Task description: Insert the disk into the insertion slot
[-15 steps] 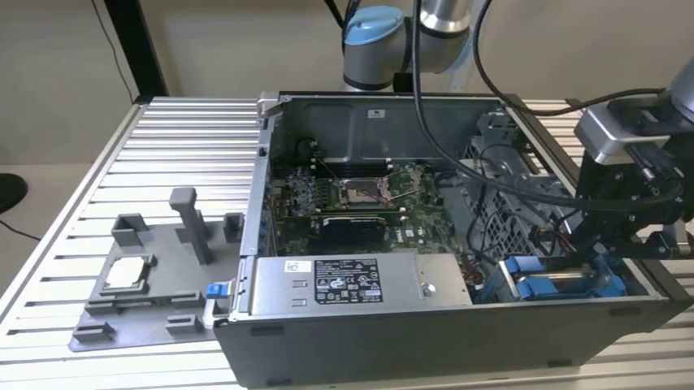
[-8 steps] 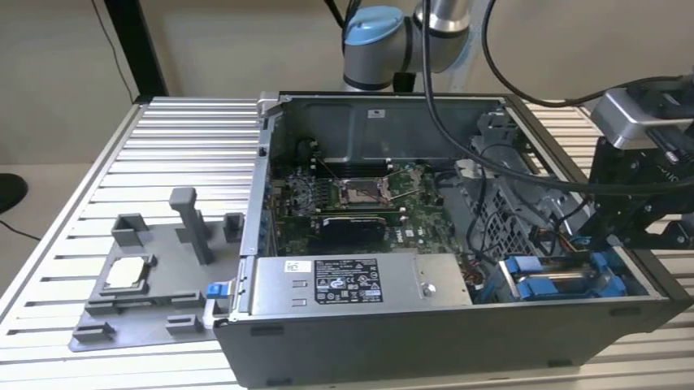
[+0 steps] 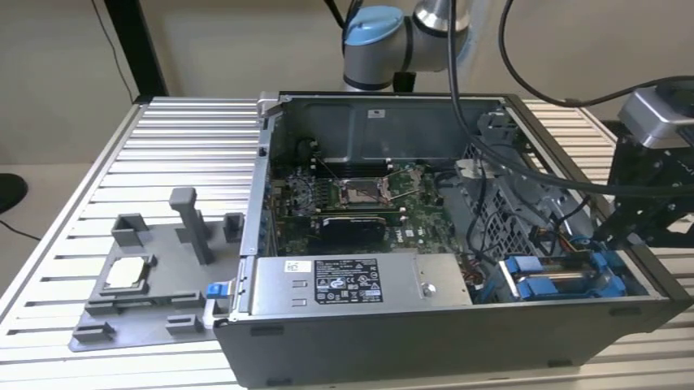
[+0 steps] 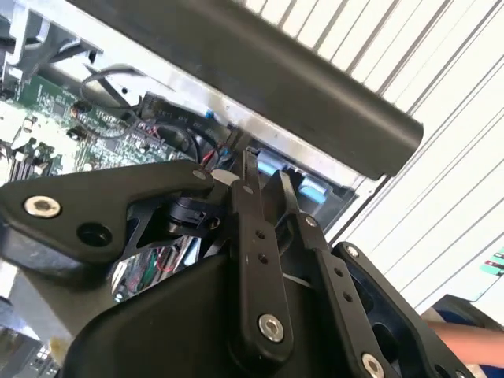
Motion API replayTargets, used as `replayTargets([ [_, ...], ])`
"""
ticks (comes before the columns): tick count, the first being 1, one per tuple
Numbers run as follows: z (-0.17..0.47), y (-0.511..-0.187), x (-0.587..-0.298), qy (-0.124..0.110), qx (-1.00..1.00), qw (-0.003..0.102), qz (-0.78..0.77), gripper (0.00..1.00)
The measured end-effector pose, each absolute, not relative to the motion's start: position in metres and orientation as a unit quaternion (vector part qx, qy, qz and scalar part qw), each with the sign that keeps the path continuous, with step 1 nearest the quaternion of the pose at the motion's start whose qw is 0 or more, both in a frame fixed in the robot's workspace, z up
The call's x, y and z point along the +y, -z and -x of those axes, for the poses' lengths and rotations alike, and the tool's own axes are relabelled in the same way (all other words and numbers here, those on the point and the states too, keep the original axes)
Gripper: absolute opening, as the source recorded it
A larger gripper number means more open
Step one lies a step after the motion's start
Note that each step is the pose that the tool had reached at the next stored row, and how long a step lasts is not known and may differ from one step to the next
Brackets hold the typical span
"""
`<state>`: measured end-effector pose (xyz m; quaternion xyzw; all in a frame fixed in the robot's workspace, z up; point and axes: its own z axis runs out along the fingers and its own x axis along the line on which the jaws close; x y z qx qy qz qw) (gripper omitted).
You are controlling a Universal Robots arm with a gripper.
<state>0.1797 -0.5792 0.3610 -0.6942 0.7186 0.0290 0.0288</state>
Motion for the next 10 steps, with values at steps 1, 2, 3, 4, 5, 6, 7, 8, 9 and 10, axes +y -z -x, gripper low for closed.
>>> replayTargets([
  [1,-0.1814,-0.3610,-0.5792,-0.029,0.719,0.029,0.694,1.00],
  [2,-0.1817,-0.3611,-0.5792,-0.030,0.719,0.029,0.694,1.00],
  [3,-0.1817,-0.3611,-0.5792,-0.031,0.721,0.029,0.692,1.00],
  [4,-0.1818,-0.3611,-0.5792,-0.032,0.724,0.027,0.689,1.00],
  [5,-0.1817,-0.3610,-0.5792,-0.033,0.727,0.026,0.685,1.00],
  [6,-0.1817,-0.3610,-0.5792,-0.034,0.732,0.025,0.680,1.00],
  [7,-0.1817,-0.3609,-0.5792,-0.034,0.735,0.025,0.676,1.00],
  [8,-0.1817,-0.3608,-0.5792,-0.034,0.738,0.025,0.673,1.00],
  [9,-0.1818,-0.3606,-0.5793,-0.035,0.740,0.026,0.671,1.00],
  [10,-0.1818,-0.3603,-0.5793,-0.036,0.742,0.027,0.669,1.00],
])
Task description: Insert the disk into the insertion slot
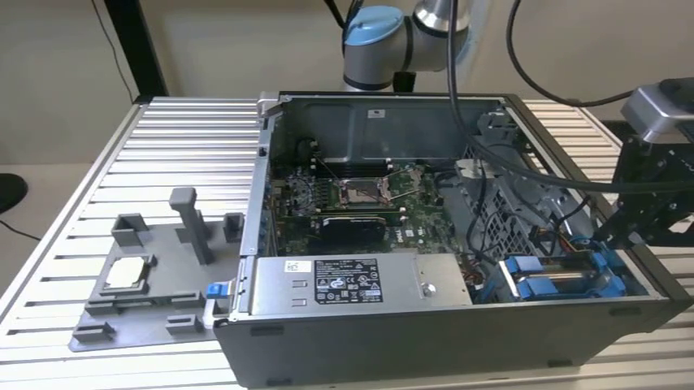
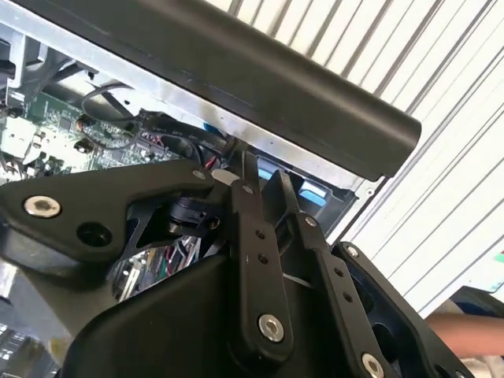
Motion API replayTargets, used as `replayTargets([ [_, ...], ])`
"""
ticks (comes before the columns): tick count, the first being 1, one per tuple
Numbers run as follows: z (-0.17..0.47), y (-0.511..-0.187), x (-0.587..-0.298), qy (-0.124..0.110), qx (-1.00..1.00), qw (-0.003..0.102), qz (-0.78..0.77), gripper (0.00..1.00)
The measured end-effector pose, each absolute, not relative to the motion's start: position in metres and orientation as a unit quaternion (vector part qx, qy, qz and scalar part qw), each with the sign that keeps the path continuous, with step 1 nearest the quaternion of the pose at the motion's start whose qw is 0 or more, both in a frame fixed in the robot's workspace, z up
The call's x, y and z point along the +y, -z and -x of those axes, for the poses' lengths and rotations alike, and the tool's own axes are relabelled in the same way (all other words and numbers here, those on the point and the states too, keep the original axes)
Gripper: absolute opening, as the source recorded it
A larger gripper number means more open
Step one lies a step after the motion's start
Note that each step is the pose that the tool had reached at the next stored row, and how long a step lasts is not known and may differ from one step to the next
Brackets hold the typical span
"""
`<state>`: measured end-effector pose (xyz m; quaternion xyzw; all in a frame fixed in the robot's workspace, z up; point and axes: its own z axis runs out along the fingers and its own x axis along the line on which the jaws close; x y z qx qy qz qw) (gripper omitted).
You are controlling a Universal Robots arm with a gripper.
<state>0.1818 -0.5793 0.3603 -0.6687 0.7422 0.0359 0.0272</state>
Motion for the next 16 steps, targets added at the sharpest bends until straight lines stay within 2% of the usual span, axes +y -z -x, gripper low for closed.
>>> replayTargets([
  [6,-0.1819,-0.3600,-0.5792,-0.051,0.750,0.041,0.659,1.00],
  [11,-0.1820,-0.3599,-0.5792,-0.051,0.750,0.042,0.658,1.00],
  [12,-0.1821,-0.3600,-0.5792,-0.051,0.750,0.042,0.658,0.00],
  [16,-0.1832,-0.3593,-0.5792,-0.051,0.750,0.042,0.658,0.00],
])
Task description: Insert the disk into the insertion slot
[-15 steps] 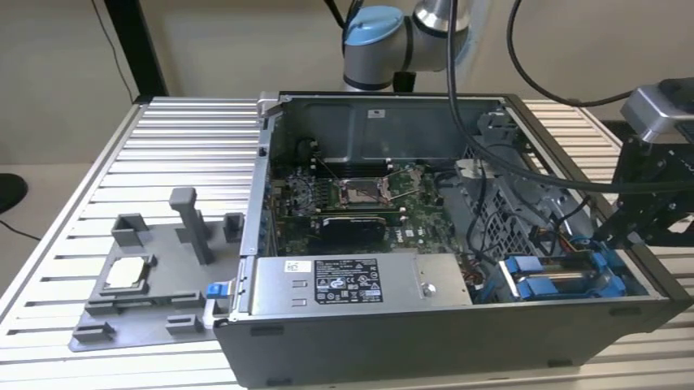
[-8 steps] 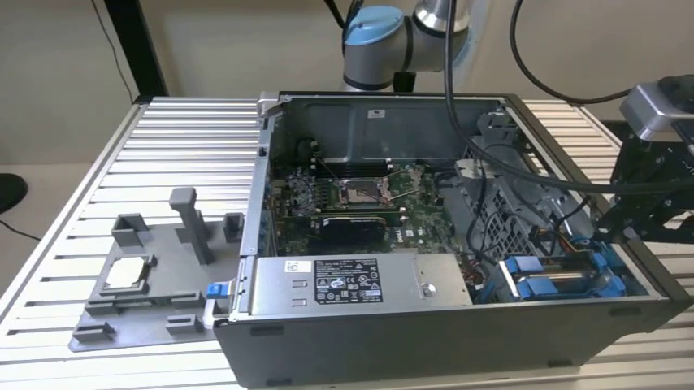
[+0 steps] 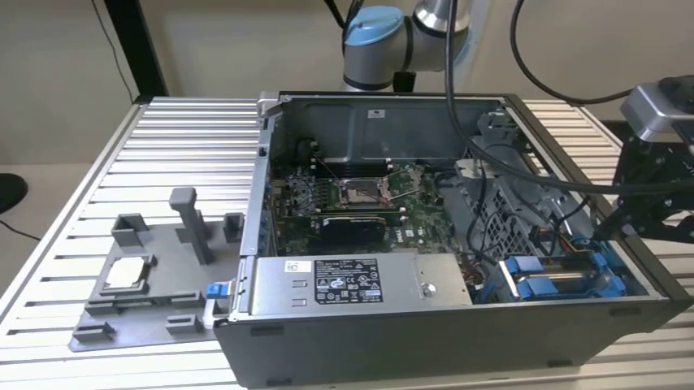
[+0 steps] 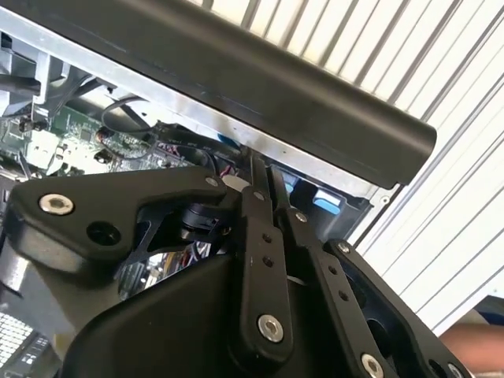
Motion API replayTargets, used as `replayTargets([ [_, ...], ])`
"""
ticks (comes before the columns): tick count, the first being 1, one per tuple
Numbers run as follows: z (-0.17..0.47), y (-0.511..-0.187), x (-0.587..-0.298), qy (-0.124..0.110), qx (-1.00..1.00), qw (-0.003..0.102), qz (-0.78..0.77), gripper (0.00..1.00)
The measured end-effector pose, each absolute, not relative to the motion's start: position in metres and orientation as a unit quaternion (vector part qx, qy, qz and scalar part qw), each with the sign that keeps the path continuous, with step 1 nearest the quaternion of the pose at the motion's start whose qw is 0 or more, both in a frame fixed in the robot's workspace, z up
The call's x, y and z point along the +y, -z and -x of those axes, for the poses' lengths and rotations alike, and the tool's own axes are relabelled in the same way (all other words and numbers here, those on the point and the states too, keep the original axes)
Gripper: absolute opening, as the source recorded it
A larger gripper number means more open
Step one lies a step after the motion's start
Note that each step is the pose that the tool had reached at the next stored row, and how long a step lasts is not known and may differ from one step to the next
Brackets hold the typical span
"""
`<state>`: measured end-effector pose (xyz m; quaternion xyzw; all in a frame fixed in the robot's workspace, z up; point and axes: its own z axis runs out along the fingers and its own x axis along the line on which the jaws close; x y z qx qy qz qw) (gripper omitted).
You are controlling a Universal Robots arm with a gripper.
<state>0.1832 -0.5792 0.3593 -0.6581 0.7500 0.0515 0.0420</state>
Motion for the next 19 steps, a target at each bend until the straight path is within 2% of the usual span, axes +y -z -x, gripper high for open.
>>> replayTargets([
  [4,-0.1837,-0.3593,-0.5792,-0.051,0.750,0.042,0.658,0.00],
  [5,-0.1837,-0.3592,-0.5792,-0.051,0.750,0.042,0.658,1.00],
  [16,-0.1840,-0.3544,-0.5751,-0.054,0.755,0.040,0.652,1.00],
  [19,-0.1853,-0.3511,-0.5739,-0.058,0.759,0.042,0.647,1.00],
])
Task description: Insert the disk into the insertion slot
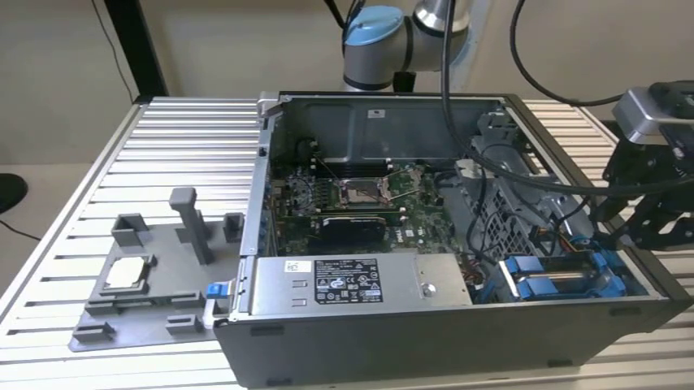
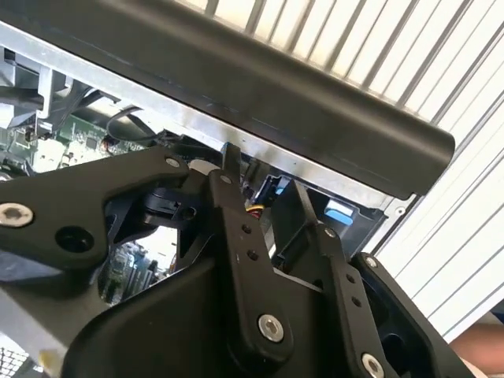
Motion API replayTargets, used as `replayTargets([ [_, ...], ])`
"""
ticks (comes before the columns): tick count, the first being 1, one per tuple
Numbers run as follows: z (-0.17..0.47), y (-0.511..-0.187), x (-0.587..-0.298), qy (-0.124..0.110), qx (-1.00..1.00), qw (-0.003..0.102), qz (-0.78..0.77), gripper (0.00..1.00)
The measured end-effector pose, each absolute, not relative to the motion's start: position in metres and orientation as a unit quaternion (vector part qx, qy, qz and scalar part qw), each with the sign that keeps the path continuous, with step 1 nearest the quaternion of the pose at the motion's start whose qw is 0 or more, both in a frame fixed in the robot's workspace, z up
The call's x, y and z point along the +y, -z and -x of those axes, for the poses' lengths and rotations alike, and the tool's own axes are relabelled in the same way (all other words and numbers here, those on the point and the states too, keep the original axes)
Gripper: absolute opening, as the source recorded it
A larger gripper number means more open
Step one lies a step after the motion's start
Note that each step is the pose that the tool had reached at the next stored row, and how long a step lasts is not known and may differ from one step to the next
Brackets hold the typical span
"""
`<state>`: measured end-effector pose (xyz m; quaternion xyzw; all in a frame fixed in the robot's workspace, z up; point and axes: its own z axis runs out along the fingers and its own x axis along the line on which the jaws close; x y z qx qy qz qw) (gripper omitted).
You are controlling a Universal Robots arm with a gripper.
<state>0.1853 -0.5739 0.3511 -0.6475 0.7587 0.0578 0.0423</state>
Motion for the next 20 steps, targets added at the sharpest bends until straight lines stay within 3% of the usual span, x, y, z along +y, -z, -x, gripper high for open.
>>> replayTargets([
  [8,-0.1857,-0.3509,-0.5746,-0.061,0.759,0.045,0.647,1.00],
  [16,-0.1860,-0.3508,-0.5803,-0.077,0.757,0.059,0.646,1.00],
  [20,-0.1862,-0.3508,-0.5837,-0.079,0.757,0.060,0.646,1.00],
])
